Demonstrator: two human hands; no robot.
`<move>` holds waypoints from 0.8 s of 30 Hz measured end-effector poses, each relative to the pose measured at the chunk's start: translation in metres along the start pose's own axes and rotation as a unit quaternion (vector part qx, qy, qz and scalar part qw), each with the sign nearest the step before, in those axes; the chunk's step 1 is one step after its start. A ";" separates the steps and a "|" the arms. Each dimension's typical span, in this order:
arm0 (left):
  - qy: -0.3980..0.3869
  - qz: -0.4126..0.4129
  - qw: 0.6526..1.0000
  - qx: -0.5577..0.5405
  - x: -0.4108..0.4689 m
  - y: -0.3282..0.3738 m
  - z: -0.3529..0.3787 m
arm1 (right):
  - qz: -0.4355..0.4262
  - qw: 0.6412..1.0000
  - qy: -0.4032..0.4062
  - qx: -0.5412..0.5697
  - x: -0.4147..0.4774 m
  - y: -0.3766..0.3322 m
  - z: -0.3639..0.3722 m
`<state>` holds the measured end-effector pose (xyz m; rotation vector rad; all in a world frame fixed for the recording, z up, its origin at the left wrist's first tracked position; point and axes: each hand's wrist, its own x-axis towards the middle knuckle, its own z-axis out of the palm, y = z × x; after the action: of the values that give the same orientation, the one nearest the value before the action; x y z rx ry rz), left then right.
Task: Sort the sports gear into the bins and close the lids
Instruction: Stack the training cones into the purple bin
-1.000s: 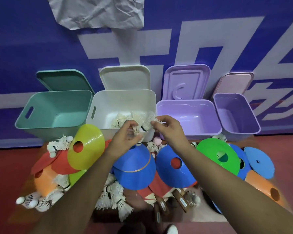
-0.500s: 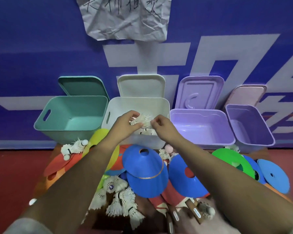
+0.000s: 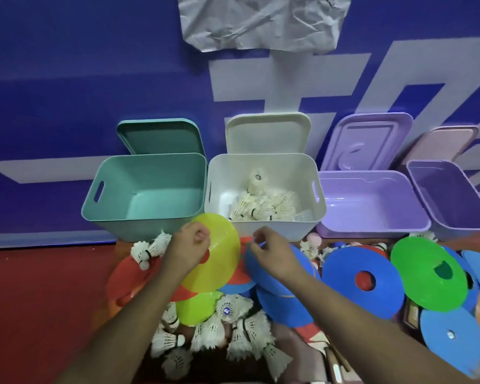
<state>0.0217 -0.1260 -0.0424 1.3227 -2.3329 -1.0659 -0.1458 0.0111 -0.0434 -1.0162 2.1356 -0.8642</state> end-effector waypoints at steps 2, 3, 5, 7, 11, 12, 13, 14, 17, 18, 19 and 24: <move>0.007 -0.020 1.000 0.022 -0.014 -0.016 0.002 | 0.046 0.998 -0.030 -0.005 0.003 -0.006 0.022; 0.010 -0.025 0.999 0.025 -0.019 -0.021 0.004 | 0.069 0.997 -0.037 -0.005 0.006 -0.006 0.031; 0.014 -0.018 1.000 0.020 -0.026 -0.027 0.009 | 0.116 0.991 -0.036 0.045 0.011 -0.008 0.044; 0.028 -0.003 0.999 0.023 -0.029 -0.024 0.013 | 0.157 0.973 -0.012 0.169 0.010 -0.009 0.049; 0.047 -0.021 0.999 -0.019 -0.030 -0.017 0.007 | 0.108 0.970 0.020 0.216 0.004 -0.011 0.051; 0.051 -0.029 0.998 -0.027 -0.030 -0.017 0.006 | 0.100 0.978 0.024 0.181 0.004 -0.012 0.050; 0.049 -0.034 0.998 -0.029 -0.030 -0.017 0.006 | 0.105 0.984 0.026 0.144 0.005 -0.012 0.048; 0.040 -0.041 0.998 -0.030 -0.030 -0.018 0.007 | 0.125 0.983 0.021 0.133 0.008 -0.011 0.048; 0.004 -0.058 0.998 -0.037 -0.029 -0.020 0.010 | 0.194 0.956 -0.025 0.219 0.018 -0.006 0.052; -0.002 -0.064 0.997 -0.042 -0.029 -0.021 0.011 | 0.196 0.949 -0.038 0.243 0.020 -0.005 0.054; -0.006 -0.067 0.996 -0.050 -0.029 -0.019 0.011 | 0.184 0.947 -0.046 0.259 0.021 -0.002 0.056; 0.043 -0.090 0.988 -0.117 -0.033 -0.012 0.013 | 0.090 0.924 -0.066 0.365 0.004 -0.007 0.051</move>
<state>0.0407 -0.0967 -0.0559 1.4757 -1.9842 -1.2653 -0.1072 -0.0106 -0.0692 -0.4632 1.5463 -1.3120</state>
